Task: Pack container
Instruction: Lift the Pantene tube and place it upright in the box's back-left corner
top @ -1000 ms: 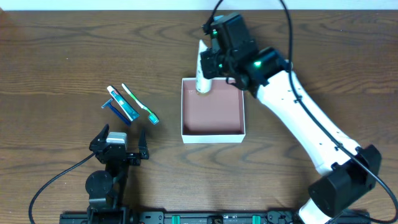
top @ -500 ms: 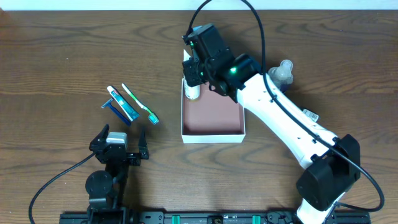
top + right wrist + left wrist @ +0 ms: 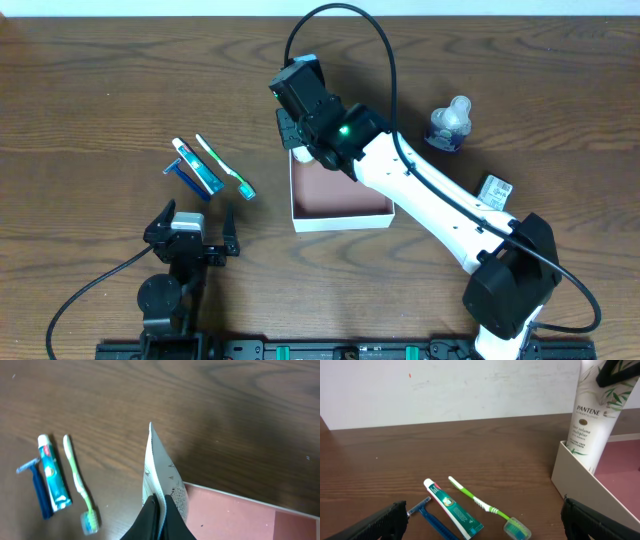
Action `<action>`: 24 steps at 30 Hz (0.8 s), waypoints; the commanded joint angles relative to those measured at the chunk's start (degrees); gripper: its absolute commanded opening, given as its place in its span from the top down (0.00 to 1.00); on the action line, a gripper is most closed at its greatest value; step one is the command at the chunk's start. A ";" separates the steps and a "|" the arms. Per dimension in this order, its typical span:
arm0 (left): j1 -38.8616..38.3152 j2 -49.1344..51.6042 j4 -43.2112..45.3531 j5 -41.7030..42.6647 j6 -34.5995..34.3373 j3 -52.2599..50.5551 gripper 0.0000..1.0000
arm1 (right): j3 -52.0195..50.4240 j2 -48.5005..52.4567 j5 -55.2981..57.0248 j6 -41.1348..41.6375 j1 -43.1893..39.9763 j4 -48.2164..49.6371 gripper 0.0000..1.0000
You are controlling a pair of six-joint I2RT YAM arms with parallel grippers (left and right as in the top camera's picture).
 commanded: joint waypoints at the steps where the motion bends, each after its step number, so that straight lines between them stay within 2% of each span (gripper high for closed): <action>1: 0.22 -0.02 -1.99 0.83 0.76 -0.94 0.02 | 0.59 0.72 6.49 6.64 0.55 0.81 0.99; 10: 0.22 -0.02 -1.99 0.83 0.76 -0.94 0.02 | 0.52 3.65 6.71 9.05 0.57 0.98 0.97; 14: 0.22 -0.02 -1.99 0.85 0.79 -0.94 0.02 | 0.52 4.04 6.71 9.05 0.57 1.22 0.84; 16: 0.22 -0.02 -1.99 0.85 0.79 -0.94 0.02 | 0.52 4.04 6.71 9.03 0.57 1.38 0.74; 21: 0.22 -0.02 -2.01 0.85 0.79 -0.94 0.02 | 0.90 3.61 6.62 8.31 0.57 1.73 0.60; 23: 0.22 -0.02 -1.99 0.83 0.79 -0.94 0.02 | 1.40 2.69 5.92 6.64 0.57 1.57 0.49; 24: 0.22 -0.02 -2.01 0.83 0.79 -0.94 0.02 | 1.68 1.79 5.77 5.62 0.57 1.46 0.40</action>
